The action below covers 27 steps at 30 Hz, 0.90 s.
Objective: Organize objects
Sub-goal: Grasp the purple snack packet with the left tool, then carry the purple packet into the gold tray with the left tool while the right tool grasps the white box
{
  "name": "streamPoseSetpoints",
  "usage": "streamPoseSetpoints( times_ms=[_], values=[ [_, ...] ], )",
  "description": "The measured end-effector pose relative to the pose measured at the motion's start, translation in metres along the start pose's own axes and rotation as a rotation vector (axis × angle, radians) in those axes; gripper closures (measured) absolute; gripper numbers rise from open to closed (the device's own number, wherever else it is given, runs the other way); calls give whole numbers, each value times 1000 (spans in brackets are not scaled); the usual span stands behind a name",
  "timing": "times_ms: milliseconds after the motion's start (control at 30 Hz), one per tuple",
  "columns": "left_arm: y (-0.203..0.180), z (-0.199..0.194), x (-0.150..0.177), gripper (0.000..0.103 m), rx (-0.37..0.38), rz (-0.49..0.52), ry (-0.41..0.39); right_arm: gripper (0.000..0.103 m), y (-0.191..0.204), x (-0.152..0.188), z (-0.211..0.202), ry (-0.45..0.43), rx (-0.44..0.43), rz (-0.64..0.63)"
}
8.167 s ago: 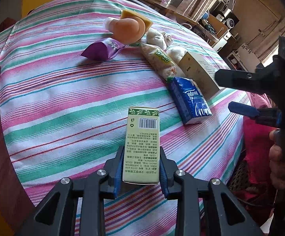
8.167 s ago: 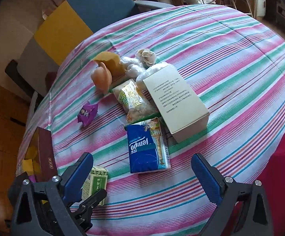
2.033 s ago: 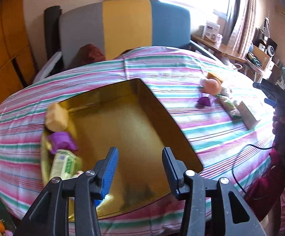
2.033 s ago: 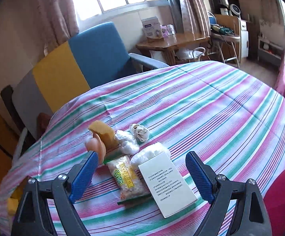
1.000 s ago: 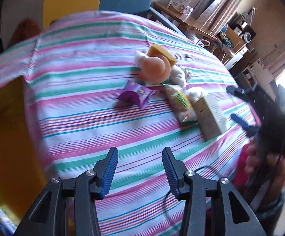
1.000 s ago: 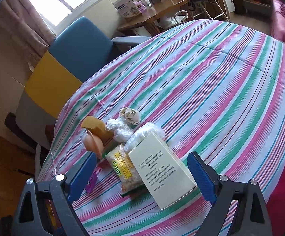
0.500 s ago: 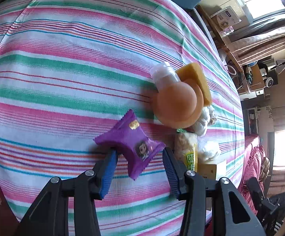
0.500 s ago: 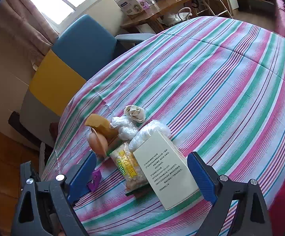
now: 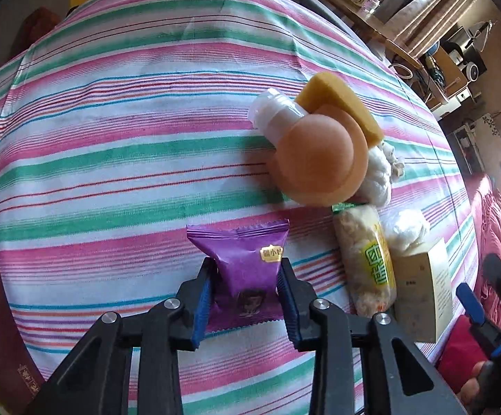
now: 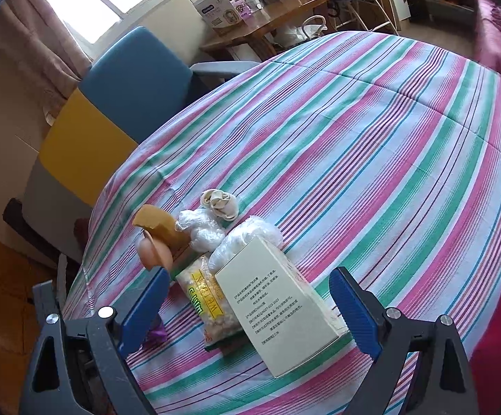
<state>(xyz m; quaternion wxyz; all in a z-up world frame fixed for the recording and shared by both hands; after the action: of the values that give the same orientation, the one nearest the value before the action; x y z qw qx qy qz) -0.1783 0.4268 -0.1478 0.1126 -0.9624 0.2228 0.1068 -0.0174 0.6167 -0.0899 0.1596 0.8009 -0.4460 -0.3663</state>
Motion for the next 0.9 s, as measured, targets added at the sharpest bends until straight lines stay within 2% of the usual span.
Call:
streamPoseSetpoints(
  times_ms=[167,267,433,533,600,733,833,900],
  values=[
    [-1,-31,25,70,48,32,-58,9,-10,-4,2,-3,57,15],
    [2,-58,36,70,73,47,-97,9,-11,-2,10,31,98,-9],
    [8,-99,61,70,116,84,-162,9,-2,8,23,89,156,-110],
    [28,-124,74,70,126,70,-199,12,3,13,27,106,200,-174],
    [50,-139,82,70,118,56,-222,21,2,15,29,113,235,-206],
    [117,-166,91,70,47,-17,-263,37,8,19,29,110,240,-268],
    [179,-173,95,70,-47,-92,-270,40,16,22,30,105,263,-322],
    [217,-171,95,70,-83,-158,-255,42,18,22,32,104,267,-333]
  ],
)
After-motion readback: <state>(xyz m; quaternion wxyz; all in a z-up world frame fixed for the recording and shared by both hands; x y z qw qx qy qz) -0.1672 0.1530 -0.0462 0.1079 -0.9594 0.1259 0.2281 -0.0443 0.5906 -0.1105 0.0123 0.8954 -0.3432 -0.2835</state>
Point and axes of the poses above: each gripper's, at about its wrist camera, not at the fingertips, and z roughly the way its jaws point, y to its left, x to its underside, the point moved 5 cm from there along z, roughly the way its jaws point, and after that the axes turned 7 degrees about -x, right-handed, at the moved point
